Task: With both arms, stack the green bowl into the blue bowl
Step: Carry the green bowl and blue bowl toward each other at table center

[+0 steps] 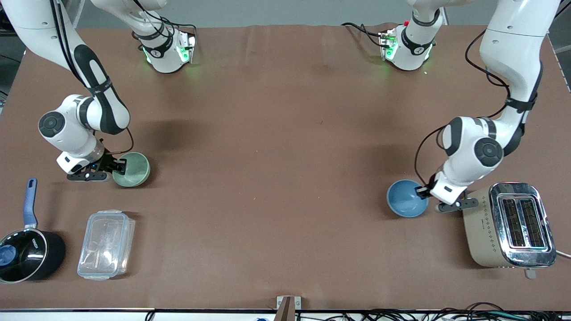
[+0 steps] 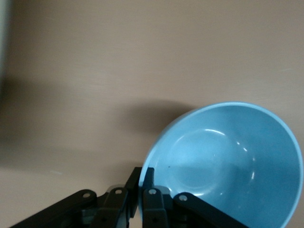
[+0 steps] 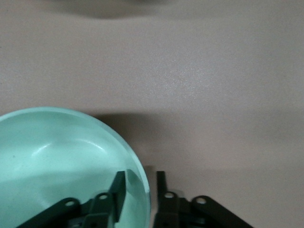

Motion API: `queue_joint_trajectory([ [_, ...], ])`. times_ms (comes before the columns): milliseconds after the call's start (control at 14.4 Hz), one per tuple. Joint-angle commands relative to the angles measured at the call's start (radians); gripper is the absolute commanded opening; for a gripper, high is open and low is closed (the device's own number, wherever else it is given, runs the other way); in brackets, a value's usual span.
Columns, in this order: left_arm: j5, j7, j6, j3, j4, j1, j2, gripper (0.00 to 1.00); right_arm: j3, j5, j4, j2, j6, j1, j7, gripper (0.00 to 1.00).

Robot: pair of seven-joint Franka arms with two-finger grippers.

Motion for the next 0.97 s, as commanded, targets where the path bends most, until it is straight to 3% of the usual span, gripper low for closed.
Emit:
queue_joint_trajectory([
  [0, 0.004, -0.259, -0.009, -0.116, 0.061, -0.021, 0.010, 0.00, 0.004, 0.025, -0.008, -0.022, -0.019, 0.005, 0.007, 0.00],
  [70, 0.004, -0.343, -0.009, -0.147, 0.092, -0.049, 0.034, 0.00, 0.004, 0.025, -0.002, -0.029, -0.054, 0.005, 0.007, 0.00],
  [278, 0.007, -0.520, -0.009, -0.150, 0.181, -0.214, 0.088, 0.00, 0.004, 0.029, 0.072, -0.107, -0.269, 0.009, 0.007, 0.00],
  [557, 0.015, -0.704, -0.007, -0.144, 0.296, -0.381, 0.201, 0.01, 0.005, 0.031, 0.333, -0.162, -0.718, 0.045, 0.066, 0.00],
  [765, 0.015, -0.792, -0.006, -0.129, 0.374, -0.483, 0.272, 0.02, 0.106, 0.048, 0.524, -0.159, -0.977, 0.062, 0.250, 0.00],
  [904, 0.014, -0.817, 0.001, -0.108, 0.384, -0.529, 0.288, 0.05, 0.189, 0.066, 0.549, -0.159, -0.998, 0.063, 0.361, 0.00],
])
